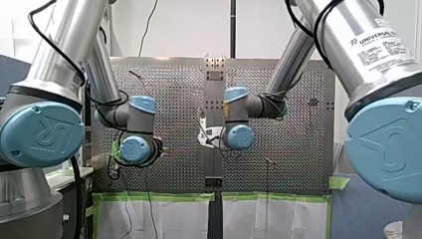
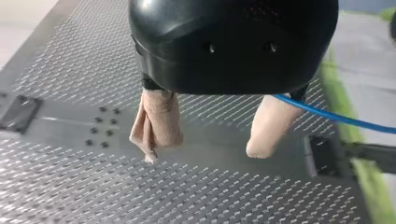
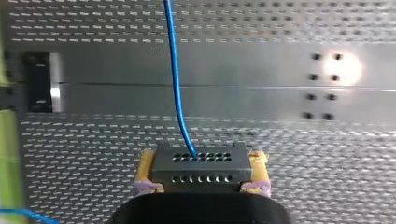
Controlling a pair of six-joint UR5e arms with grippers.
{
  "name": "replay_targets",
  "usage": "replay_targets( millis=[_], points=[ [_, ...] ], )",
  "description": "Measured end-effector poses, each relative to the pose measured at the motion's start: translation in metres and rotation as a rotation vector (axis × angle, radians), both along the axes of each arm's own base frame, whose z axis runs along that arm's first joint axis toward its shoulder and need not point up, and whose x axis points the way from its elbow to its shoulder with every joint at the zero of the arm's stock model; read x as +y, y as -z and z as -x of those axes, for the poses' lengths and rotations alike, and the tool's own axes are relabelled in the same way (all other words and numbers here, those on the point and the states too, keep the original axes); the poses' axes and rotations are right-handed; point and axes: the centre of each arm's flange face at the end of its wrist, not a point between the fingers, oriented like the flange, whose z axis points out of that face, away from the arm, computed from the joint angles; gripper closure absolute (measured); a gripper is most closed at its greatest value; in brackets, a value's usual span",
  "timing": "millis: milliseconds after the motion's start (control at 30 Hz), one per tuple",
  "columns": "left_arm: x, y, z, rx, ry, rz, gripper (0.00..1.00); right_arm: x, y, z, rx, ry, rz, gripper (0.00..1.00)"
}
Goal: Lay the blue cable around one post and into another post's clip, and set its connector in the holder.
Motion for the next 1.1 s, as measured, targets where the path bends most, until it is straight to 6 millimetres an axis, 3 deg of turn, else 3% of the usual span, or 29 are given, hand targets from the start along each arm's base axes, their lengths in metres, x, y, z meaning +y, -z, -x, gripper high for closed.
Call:
replay_targets(
  millis=[600, 900, 1100],
  points=[
    [-0.008, -0.091, -0.048, -0.127, -0.079, 0.182, 0.00, -0.026, -0.143, -0.021, -0.152, 0.003, 0.146, 0.98],
    [-0.005, -0.142, -0.064, -0.190, -0.102, 0.273, 0.00, -0.032, -0.169, -0.030, -0.166, -0.012, 0.167, 0.98],
    [0.010, -0.167, -0.071, -0.213, -0.126, 0.310, 0.00, -0.037, -0.187, -0.039, -0.163, -0.034, 0.185, 0.98]
  ],
)
